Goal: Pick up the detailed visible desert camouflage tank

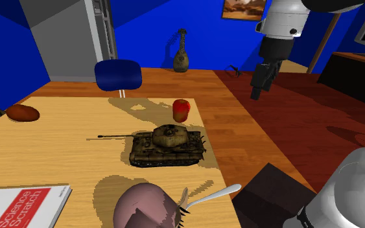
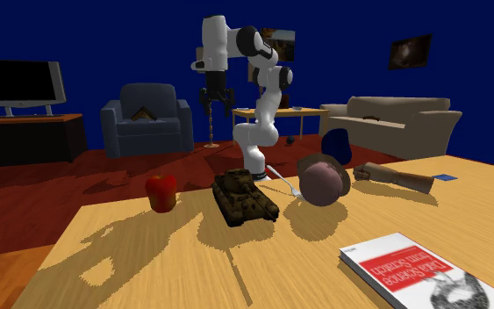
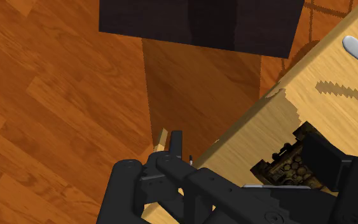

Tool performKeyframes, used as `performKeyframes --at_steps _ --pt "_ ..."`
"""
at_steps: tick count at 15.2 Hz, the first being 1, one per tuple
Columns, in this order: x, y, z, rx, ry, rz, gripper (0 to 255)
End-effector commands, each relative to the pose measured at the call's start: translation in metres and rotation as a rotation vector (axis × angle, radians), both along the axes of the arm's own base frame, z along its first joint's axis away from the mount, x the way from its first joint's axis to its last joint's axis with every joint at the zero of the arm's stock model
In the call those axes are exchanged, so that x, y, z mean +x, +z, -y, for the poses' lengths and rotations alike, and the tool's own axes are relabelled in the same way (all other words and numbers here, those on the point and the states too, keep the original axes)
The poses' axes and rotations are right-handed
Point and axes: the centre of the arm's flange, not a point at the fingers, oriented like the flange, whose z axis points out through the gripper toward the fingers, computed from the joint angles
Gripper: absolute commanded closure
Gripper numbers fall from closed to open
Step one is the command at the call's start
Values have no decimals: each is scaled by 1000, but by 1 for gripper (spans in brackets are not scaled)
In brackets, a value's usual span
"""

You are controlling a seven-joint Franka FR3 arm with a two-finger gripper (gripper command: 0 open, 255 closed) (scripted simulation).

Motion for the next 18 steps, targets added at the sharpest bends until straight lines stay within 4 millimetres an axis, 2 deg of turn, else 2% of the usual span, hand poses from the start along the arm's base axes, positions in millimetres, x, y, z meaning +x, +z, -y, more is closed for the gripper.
performKeyframes --at_steps 1,10,18 --pt "0 0 0 0 0 0 0" --pt "97 -26 -90 -79 261 -78 0" --pt "159 -62 -187 -149 492 -148 0"
